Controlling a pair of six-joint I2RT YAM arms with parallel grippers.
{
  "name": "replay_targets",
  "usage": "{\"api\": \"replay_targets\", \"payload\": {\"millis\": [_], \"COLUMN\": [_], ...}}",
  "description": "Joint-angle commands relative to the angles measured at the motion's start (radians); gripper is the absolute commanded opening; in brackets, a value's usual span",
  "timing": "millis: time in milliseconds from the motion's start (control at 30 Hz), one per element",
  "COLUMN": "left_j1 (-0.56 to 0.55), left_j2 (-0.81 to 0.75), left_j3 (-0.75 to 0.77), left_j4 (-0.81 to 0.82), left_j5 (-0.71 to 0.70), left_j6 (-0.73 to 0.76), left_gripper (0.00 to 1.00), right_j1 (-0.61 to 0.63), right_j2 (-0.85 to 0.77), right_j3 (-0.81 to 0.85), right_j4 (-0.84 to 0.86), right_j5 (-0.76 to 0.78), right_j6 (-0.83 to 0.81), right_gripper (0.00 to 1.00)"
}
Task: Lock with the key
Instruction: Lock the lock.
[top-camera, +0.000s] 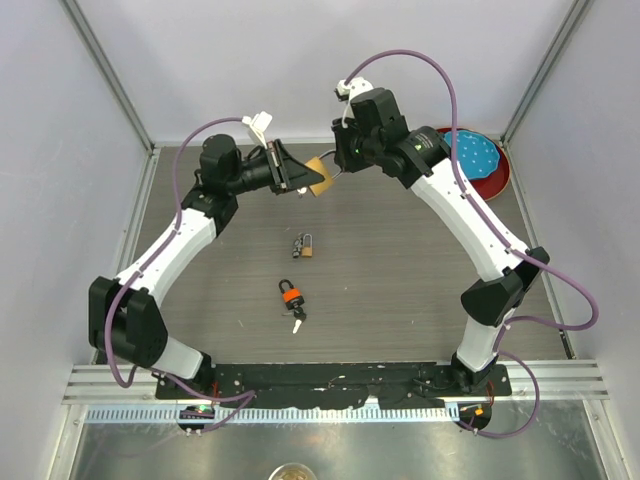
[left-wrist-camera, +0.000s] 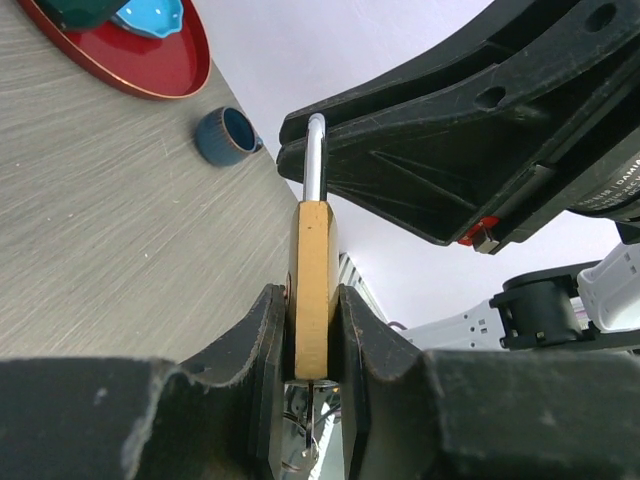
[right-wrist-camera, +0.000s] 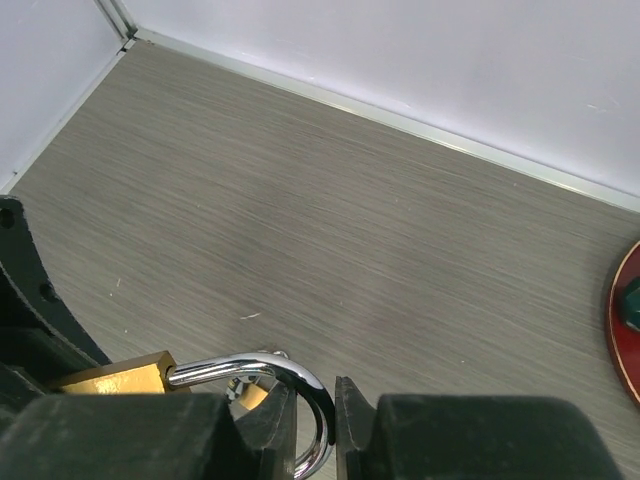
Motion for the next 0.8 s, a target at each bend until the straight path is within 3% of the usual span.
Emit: {"api": "replay_targets", "payload": {"millis": [0,333,767], "left_j1": [-0.181,-0.127,-0.089], "left_j2": [0.075,-0.018,-0.054], "left_j3": [0.013,-0.06,-0.088], "left_j4": [0.137,0.148,0.194], "left_j5": [-0.053,-0.091,-0.102], "left_j6": [-0.02,-0.028,-0.054], "left_gripper": [0.0,0.0,0.0], "right_j1": [0.237,0.237,0.237], "right_j2": [-0.016,-0.093,-0.108], "right_j3": [0.07,-0.067,-0.096], "right_j4": [0.532,0.48,0.477], "right_j5": [-0.762,-0.698,-0.71], "right_j6": [0.283,0.237,0.234], "right_gripper": [0.02,0.01,0.02]}}
